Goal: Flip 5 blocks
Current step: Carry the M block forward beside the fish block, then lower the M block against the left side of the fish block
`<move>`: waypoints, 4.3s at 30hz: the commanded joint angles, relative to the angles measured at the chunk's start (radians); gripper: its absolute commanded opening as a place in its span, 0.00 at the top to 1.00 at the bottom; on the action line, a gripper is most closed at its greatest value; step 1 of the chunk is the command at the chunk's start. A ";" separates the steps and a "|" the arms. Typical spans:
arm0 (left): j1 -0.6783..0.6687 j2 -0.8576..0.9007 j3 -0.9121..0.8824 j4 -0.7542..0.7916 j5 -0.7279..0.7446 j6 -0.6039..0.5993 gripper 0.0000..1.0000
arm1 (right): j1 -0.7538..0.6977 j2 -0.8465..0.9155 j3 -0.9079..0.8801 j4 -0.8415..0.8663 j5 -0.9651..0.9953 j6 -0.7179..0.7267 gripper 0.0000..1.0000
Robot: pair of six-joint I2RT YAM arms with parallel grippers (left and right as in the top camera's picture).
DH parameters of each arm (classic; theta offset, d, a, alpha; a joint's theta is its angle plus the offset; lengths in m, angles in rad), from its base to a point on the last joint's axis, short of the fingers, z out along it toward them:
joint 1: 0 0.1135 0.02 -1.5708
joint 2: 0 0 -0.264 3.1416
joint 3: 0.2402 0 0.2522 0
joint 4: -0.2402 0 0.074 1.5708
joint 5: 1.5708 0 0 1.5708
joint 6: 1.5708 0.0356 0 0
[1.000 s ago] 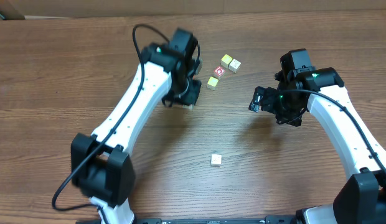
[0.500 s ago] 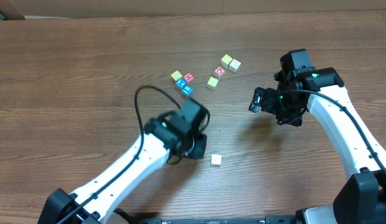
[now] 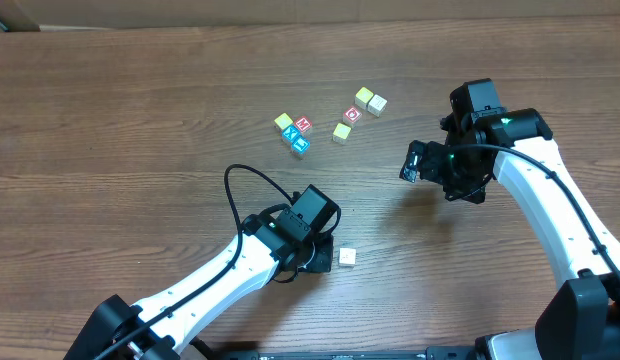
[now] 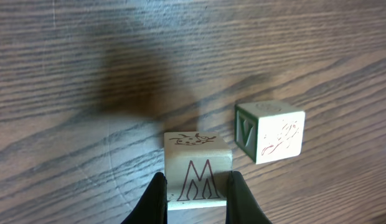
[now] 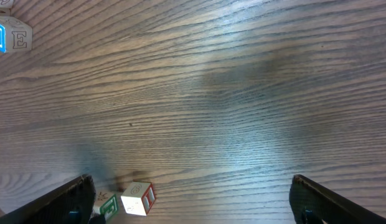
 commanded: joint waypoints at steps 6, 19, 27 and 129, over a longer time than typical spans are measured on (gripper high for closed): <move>-0.013 0.003 -0.005 0.017 0.004 -0.035 0.95 | 0.000 -0.007 0.013 -0.002 -0.005 -0.011 0.00; -0.066 0.074 -0.009 0.049 -0.035 -0.116 0.96 | 0.000 -0.007 0.013 -0.013 -0.005 -0.017 0.00; -0.065 0.074 -0.009 0.060 -0.051 -0.121 0.96 | 0.000 -0.007 0.013 -0.016 -0.005 -0.018 0.00; -0.064 0.046 -0.152 0.177 0.047 0.018 0.91 | 0.000 -0.007 0.013 -0.023 -0.005 -0.022 0.00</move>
